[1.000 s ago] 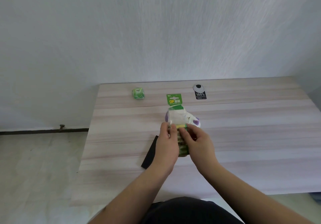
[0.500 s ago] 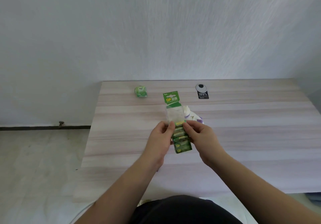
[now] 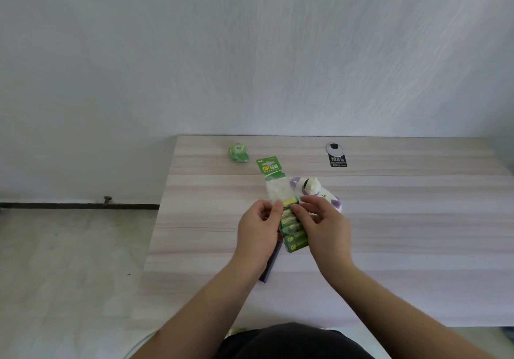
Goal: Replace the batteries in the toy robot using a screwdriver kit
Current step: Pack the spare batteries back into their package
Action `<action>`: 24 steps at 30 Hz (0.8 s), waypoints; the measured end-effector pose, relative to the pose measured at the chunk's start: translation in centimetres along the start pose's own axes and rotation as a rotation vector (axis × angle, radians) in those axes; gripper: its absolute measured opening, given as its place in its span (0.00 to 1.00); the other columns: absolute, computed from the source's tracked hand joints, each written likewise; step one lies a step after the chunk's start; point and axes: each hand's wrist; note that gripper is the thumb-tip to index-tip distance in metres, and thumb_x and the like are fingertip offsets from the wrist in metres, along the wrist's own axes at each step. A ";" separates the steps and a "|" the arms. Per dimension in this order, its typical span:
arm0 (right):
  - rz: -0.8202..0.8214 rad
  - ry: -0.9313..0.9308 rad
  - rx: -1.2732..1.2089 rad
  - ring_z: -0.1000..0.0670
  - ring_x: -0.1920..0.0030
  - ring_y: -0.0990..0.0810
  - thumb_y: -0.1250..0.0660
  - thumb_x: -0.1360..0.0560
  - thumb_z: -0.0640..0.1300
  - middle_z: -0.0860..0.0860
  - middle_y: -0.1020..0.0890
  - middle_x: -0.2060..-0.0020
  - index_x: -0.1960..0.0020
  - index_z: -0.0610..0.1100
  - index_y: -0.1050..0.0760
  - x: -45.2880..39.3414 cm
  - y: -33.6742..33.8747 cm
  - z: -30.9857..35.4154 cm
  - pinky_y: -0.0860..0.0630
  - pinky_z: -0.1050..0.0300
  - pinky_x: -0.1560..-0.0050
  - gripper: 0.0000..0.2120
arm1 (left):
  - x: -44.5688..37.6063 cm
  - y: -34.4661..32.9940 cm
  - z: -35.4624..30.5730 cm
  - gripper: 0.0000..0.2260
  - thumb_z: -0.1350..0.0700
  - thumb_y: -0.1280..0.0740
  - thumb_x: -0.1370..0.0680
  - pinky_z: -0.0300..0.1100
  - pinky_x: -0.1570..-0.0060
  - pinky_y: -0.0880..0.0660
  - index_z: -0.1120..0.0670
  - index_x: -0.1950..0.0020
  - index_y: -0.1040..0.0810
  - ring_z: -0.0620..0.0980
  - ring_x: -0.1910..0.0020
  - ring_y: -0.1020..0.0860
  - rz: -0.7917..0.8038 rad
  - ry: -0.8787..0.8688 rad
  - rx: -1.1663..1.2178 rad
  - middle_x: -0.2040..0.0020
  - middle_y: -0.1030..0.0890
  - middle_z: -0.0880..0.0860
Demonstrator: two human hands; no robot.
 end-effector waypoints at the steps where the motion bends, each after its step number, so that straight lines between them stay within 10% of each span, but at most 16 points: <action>1: 0.001 0.006 0.021 0.66 0.59 0.20 0.28 0.26 0.45 0.61 0.17 0.61 0.50 0.53 0.21 0.2 -0.3 0.1 0.27 0.75 0.63 0.06 | -0.1 0.2 0.0 0.10 0.47 0.34 0.21 0.56 0.54 0.19 0.53 0.56 0.21 0.50 0.58 0.17 -0.008 -0.003 -0.003 0.59 0.16 0.52; 16: 0.211 0.041 0.108 0.66 0.56 0.19 0.27 0.27 0.48 0.61 0.16 0.61 0.51 0.59 0.20 0.5 -2.3 0.3 0.27 0.75 0.59 0.07 | -1.7 3.1 0.7 0.10 0.47 0.34 0.21 0.53 0.57 0.18 0.51 0.57 0.22 0.49 0.58 0.17 0.029 -0.096 -0.090 0.59 0.17 0.51; 24: 0.127 -0.178 -0.211 0.53 0.52 0.16 0.28 0.27 0.41 0.52 0.14 0.56 0.46 0.45 0.17 -0.2 -3.1 -0.8 0.20 0.57 0.49 0.10 | -2.6 3.8 0.7 0.08 0.49 0.33 0.22 0.55 0.56 0.18 0.53 0.55 0.21 0.51 0.57 0.16 0.134 -0.028 0.011 0.56 0.17 0.55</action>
Point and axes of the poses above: each hand's wrist, its own x-axis away from the middle knuckle, its own y-axis out of the back of the hand, z = x × y
